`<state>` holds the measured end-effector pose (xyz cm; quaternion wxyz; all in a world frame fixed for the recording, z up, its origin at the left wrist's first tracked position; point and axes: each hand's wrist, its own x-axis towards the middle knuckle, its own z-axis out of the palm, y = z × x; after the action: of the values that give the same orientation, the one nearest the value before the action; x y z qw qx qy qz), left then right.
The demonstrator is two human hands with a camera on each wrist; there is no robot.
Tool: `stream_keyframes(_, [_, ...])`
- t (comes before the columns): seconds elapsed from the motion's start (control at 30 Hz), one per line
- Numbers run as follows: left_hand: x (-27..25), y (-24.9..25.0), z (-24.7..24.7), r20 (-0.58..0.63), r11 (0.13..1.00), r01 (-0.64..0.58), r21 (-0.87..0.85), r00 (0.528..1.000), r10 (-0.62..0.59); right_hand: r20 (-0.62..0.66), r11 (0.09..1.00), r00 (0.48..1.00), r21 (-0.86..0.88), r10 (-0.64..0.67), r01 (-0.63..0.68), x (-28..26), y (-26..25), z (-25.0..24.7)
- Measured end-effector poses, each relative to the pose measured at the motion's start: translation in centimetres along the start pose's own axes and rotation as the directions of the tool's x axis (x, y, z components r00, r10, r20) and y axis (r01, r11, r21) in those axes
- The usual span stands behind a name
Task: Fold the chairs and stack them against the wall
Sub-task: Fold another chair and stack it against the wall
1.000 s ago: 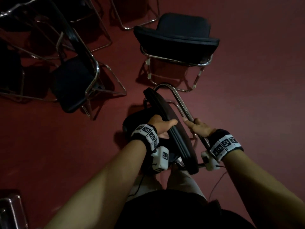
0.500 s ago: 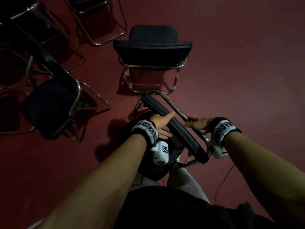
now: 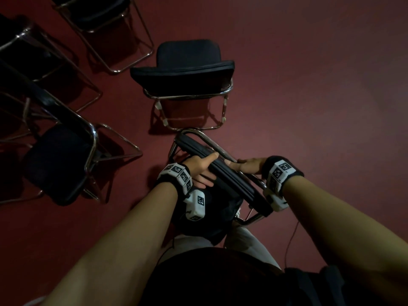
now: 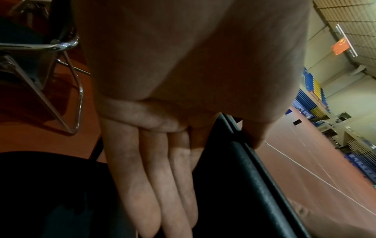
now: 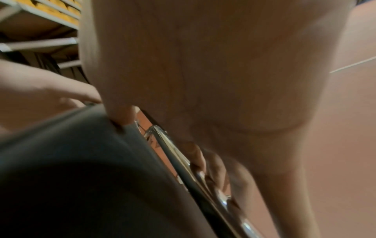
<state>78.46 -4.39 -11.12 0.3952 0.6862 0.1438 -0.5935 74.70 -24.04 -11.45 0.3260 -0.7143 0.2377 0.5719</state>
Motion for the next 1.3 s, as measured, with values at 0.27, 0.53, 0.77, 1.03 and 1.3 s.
stream_keyframes(0.27, [0.8, 1.8, 0.6, -0.014, 0.999, 0.018, -0.028, 1.0, -0.019, 0.112, 0.945, 0.992, -0.314, -0.062, 0.095, 1.0, 1.4, -1.3])
stream_keyframes(0.53, [2.4, 4.4, 1.8, -0.084, 0.997, 0.036, -0.062, 0.996, -0.041, 0.095, 0.821, 0.979, -0.534, -0.178, 0.201, 2.7, 1.9, -5.1])
stream_keyframes(0.77, [3.3, 8.0, 3.5, -0.157, 0.993, 0.028, -0.115, 0.987, -0.046, 0.106, 0.806, 0.975, -0.55, -0.194, 0.22, 2.5, 2.3, -8.6])
stream_keyframes(1.03, [3.8, 9.3, 3.8, -0.269, 0.988, 0.01, -0.157, 0.962, -0.053, 0.0, 0.789, 0.984, -0.598, -0.175, 0.14, 1.6, 1.6, -9.5])
stream_keyframes(1.3, [3.6, 7.4, 4.1, -0.388, 0.989, 0.024, -0.144, 0.918, -0.079, -0.025, 0.768, 0.991, -0.634, -0.131, 0.085, -0.9, 1.4, -8.1])
